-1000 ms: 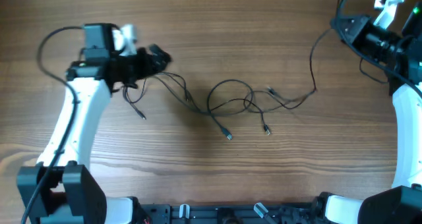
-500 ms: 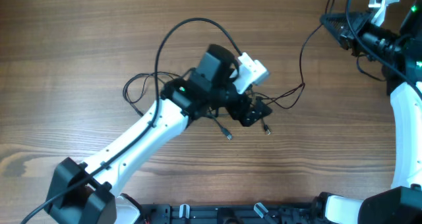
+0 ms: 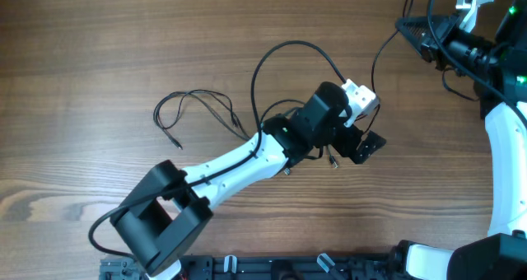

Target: Untangle cables

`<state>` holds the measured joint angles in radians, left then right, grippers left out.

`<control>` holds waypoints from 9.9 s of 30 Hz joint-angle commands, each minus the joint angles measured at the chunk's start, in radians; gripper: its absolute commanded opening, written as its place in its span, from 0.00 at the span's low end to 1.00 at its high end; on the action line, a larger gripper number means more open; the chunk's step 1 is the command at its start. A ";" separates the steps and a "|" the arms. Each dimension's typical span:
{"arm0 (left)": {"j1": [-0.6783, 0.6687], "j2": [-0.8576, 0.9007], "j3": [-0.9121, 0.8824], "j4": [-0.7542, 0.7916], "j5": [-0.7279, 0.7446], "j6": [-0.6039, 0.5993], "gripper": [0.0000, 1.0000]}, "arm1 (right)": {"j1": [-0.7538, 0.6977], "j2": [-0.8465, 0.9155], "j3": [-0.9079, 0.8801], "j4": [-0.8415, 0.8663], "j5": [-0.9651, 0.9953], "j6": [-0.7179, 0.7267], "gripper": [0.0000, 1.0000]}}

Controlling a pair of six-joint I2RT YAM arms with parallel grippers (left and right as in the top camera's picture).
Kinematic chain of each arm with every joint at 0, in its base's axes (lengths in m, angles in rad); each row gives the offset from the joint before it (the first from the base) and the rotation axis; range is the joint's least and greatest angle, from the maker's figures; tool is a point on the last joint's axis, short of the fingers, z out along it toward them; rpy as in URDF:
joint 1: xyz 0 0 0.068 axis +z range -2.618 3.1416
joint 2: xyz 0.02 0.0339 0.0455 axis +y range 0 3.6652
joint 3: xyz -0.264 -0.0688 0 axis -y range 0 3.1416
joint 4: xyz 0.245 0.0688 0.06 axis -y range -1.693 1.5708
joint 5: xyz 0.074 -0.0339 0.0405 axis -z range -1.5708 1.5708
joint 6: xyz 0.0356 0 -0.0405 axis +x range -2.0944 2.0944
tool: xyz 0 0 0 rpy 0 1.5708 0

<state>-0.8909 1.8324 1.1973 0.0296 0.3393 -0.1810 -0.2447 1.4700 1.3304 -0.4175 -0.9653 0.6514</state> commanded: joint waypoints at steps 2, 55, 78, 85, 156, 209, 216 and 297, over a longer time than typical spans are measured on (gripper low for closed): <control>-0.015 0.060 0.006 0.006 -0.124 -0.044 0.83 | 0.005 0.012 0.019 0.005 -0.023 0.005 0.04; 0.528 -0.614 0.006 -0.198 0.302 -0.211 0.04 | 0.026 0.032 -0.035 -0.353 0.624 -0.181 0.04; 0.528 -0.609 0.006 -0.093 0.634 -0.212 0.04 | 0.142 0.325 -0.049 0.193 -0.171 -0.077 0.04; 0.526 -0.582 0.006 -0.154 0.637 -0.212 0.04 | 0.251 0.325 -0.049 1.081 -0.299 0.405 0.04; 0.561 -0.253 0.006 -0.431 -0.034 -0.298 0.31 | 0.114 0.323 0.008 -0.389 1.095 -0.219 0.09; 0.715 -0.229 0.006 -0.692 -0.375 -0.298 1.00 | 0.745 0.325 -0.312 -0.320 0.794 1.026 0.30; 0.715 -0.229 0.006 -0.693 -0.375 -0.298 1.00 | 0.746 0.325 -0.312 -0.331 0.846 1.023 0.22; 0.715 -0.229 0.006 -0.692 -0.375 -0.298 1.00 | -0.410 0.396 0.135 -0.202 0.529 -0.084 0.04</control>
<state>-0.1810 1.5978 1.2018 -0.6651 -0.0261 -0.4801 -0.6579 1.8000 1.4631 -0.5594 -0.4183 0.7341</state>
